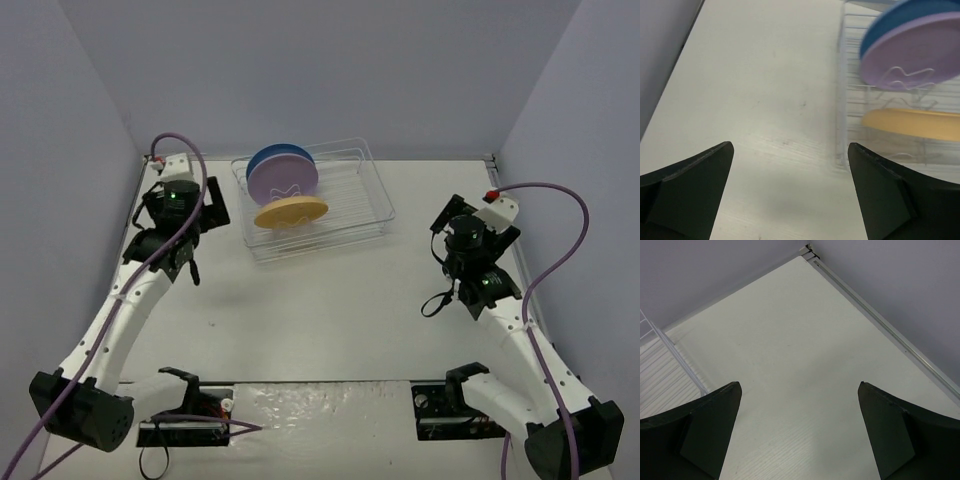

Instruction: Load the plates into the dish rack

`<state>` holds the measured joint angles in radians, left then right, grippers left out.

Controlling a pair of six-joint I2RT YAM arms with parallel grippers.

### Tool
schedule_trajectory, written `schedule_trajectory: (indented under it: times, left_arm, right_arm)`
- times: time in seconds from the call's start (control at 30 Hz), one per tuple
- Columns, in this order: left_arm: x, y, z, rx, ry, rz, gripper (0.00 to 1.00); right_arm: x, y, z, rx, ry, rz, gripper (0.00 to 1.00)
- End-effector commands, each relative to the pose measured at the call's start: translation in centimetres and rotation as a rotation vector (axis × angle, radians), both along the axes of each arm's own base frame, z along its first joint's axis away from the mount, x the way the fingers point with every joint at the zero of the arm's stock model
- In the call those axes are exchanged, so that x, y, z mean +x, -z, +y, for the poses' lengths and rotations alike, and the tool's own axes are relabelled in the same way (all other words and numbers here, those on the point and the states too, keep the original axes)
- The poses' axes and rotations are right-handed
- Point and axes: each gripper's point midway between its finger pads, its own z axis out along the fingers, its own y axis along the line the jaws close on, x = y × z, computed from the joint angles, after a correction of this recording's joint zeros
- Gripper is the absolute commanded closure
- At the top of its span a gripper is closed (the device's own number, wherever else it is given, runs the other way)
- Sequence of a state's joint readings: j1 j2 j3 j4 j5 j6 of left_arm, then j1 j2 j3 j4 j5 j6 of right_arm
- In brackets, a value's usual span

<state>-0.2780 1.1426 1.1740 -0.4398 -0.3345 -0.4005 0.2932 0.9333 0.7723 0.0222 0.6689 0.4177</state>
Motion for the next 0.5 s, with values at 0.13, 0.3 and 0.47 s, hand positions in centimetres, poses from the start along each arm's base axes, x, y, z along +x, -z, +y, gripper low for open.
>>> schedule_trajectory:
  times: [0.13, 0.3, 0.47]
  left_arm:
    - [-4.6, 2.1, 9.3, -0.176, -0.411, 0.051, 0.03]
    - [-4.4, 3.0, 9.9, -0.160, -0.406, 0.071, 0.03]
    - [-5.0, 3.0, 10.0, -0.146, -0.399, 0.054, 0.03]
  right_arm:
    - [0.8, -1.1, -0.4, 0.023, 0.047, -0.038, 0.00]
    - [1.2, -1.1, -0.2, 0.046, 0.056, -0.045, 0.00]
    - [1.3, -1.6, 0.2, 0.067, 0.037, -0.077, 0.00]
